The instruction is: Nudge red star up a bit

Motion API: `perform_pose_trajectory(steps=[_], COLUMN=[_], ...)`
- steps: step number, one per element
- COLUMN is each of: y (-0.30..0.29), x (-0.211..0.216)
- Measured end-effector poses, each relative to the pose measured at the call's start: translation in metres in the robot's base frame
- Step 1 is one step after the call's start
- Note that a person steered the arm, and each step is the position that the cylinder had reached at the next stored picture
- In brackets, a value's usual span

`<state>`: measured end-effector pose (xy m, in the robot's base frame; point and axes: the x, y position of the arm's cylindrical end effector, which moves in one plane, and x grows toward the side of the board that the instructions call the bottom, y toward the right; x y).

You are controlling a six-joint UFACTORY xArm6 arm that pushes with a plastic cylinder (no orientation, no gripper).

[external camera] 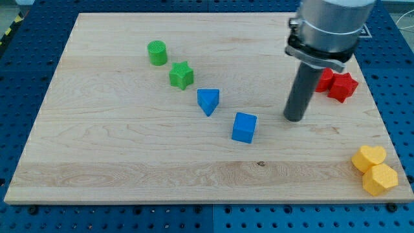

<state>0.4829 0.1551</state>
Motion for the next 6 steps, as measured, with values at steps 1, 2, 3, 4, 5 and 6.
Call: perform_pose_trajectory(steps=[1,2,3,4,5,6], y=[0.030,0.058,0.084,0.105,0.108,0.103], x=[0.000,0.000,0.000,0.000,-0.008,-0.017])
